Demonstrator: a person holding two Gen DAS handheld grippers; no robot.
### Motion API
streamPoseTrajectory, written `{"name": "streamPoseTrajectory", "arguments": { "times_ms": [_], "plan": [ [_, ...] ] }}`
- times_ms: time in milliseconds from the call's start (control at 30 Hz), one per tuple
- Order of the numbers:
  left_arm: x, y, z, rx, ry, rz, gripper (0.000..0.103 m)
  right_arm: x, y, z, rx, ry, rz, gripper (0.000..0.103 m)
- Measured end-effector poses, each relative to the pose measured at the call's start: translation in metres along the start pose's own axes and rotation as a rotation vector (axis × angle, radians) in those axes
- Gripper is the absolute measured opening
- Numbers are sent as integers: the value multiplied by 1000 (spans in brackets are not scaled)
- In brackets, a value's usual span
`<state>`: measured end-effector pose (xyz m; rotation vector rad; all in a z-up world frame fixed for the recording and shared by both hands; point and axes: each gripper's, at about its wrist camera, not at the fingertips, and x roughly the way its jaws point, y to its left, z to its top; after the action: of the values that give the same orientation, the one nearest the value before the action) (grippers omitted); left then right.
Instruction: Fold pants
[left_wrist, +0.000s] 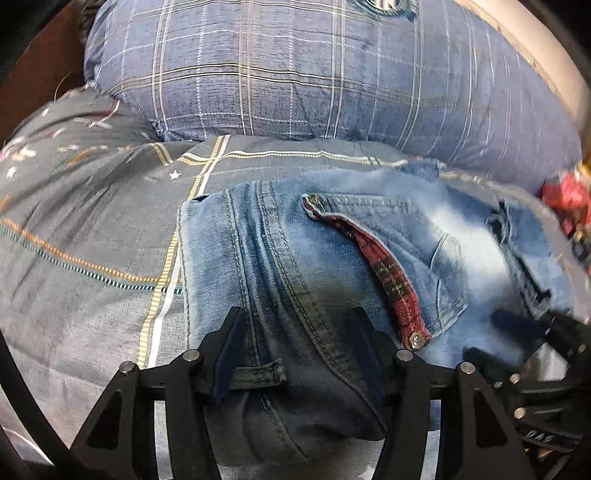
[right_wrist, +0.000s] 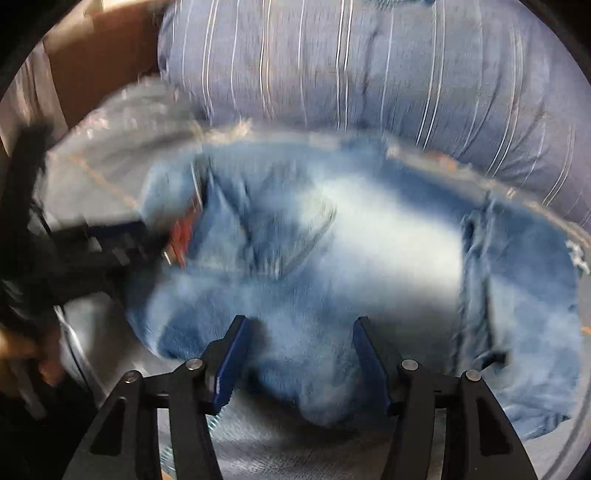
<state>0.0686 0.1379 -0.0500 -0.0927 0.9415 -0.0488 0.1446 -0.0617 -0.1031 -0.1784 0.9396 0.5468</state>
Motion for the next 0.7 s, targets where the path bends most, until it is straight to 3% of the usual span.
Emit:
{"name": "streamPoseTrajectory", "arguments": {
  "times_ms": [200,267,400,500,567,700],
  "plan": [
    [-34,14,3,-54,-86,-28,60,-21,-4,0,78,-97,42,62],
    [-40,23,1,-64,-103,-4,60,-27,2,4,76,-133,59,62],
    [-24,38,-6,-86,-40,22,60,-25,24,17,37,-181,81,62],
    [-3,37,-8,-69,27,62,60,-9,37,19,11,-157,85,62],
    [-3,37,-11,-82,26,54,59,3,40,14,8,-135,88,68],
    [-26,51,-3,-140,-37,-20,59,-4,38,13,20,-157,85,69]
  ]
}}
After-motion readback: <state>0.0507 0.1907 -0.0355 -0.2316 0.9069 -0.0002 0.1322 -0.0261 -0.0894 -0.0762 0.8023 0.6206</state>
